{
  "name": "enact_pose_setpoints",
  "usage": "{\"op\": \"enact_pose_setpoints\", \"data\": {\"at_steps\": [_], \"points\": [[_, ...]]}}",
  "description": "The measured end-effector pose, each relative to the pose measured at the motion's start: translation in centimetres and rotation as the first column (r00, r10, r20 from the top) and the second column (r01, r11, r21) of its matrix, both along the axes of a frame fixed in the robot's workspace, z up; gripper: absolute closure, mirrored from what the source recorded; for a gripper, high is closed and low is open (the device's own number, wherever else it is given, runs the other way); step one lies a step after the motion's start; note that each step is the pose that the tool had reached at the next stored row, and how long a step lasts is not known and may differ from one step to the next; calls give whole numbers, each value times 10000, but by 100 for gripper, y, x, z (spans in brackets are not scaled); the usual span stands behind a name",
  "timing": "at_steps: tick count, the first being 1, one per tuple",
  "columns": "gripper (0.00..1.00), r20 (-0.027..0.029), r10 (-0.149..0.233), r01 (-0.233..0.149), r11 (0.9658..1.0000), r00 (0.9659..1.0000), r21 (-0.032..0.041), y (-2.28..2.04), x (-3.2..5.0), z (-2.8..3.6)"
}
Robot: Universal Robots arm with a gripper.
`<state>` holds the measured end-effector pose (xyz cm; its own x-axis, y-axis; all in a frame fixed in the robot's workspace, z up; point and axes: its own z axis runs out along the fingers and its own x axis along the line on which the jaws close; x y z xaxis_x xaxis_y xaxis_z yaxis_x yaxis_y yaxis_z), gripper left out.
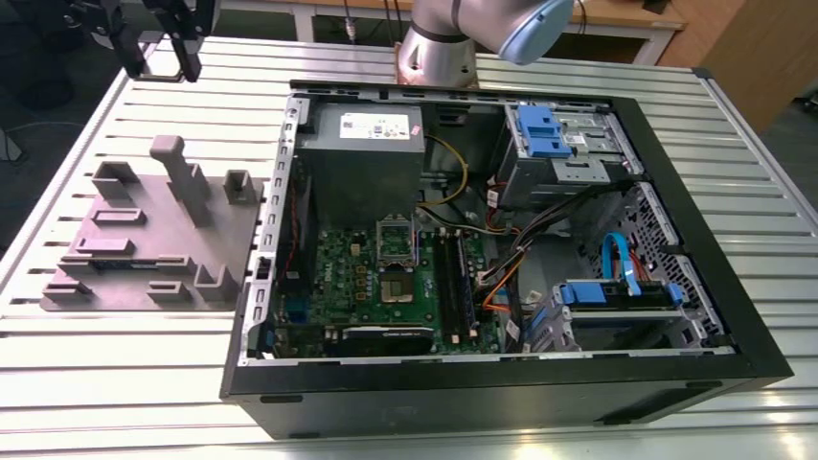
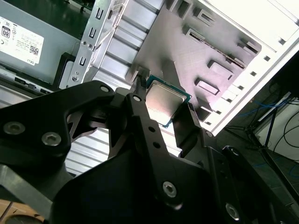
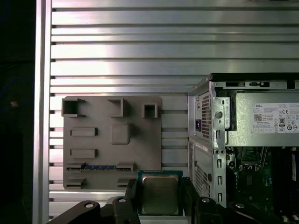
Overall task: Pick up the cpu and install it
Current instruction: 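Pick up the cpu and move it towards the insertion slot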
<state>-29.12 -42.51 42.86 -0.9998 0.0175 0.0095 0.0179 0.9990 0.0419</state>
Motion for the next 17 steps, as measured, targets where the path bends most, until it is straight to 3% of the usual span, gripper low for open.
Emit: {"op": "enact_pose_setpoints", "data": {"at_steps": [13,17], "points": [[53,0,0,0,10000,10000,0,0,31,0],[53,0,0,0,10000,10000,0,0,89,0]]}}
